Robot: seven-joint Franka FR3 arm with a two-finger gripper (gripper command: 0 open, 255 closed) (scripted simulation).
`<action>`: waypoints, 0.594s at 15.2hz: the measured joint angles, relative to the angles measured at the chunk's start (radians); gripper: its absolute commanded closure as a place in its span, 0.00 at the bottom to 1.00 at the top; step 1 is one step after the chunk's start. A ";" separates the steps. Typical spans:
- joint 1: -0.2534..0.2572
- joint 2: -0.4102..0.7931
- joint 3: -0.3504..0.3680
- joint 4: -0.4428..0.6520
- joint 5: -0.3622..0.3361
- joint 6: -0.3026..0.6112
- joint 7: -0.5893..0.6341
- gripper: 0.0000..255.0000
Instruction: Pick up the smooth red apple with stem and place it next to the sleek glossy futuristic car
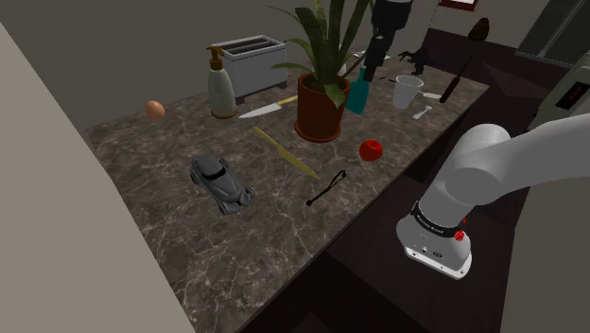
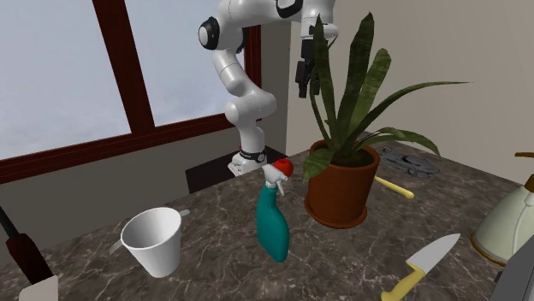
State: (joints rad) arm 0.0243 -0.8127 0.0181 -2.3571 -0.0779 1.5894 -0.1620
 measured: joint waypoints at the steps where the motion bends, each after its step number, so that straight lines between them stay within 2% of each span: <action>1: 0.000 0.000 0.000 0.000 0.000 0.000 0.000 0.00; 9: -0.056 -0.056 -0.006 -0.250 -0.022 0.191 0.095 0.00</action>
State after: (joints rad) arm -0.0320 -0.8685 0.0116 -2.6072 -0.0996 1.7804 -0.0666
